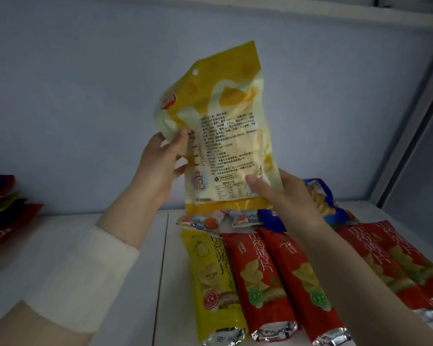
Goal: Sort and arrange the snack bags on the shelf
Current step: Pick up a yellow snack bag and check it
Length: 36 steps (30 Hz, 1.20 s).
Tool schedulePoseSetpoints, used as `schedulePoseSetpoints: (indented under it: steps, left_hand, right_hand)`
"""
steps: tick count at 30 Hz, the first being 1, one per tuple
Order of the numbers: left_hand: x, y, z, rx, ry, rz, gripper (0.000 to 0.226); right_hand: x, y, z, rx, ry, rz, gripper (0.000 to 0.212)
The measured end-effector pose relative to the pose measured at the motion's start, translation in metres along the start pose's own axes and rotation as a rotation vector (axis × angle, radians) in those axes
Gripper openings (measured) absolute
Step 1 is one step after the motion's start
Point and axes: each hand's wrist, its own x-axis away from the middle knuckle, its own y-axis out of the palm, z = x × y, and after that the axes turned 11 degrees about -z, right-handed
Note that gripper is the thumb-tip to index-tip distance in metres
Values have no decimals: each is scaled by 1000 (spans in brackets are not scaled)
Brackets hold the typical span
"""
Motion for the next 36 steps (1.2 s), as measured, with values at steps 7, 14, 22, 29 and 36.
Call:
schedulePoseSetpoints:
  steps: [7,14,22,29,36]
  left_hand:
    - [20,-8,2,79,-89,-116,94]
    - [17,-85,16,198,-14,132,57]
    - [35,-235,75,-91,-90,344,13]
    - [35,-443,158,-384,-270,300,20]
    - [25,-568,134,-573,-640,194,46]
  right_hand:
    - [-15,58,1,720,-328,164,34]
    - [-17,129,-11,874,-369,-217,67]
    - [-61,235,-62,642,-304,-453,45]
    - [-120,357,-91,670,-216,-379,40]
    - [-156,462,-100,1010,-63,-498,50]
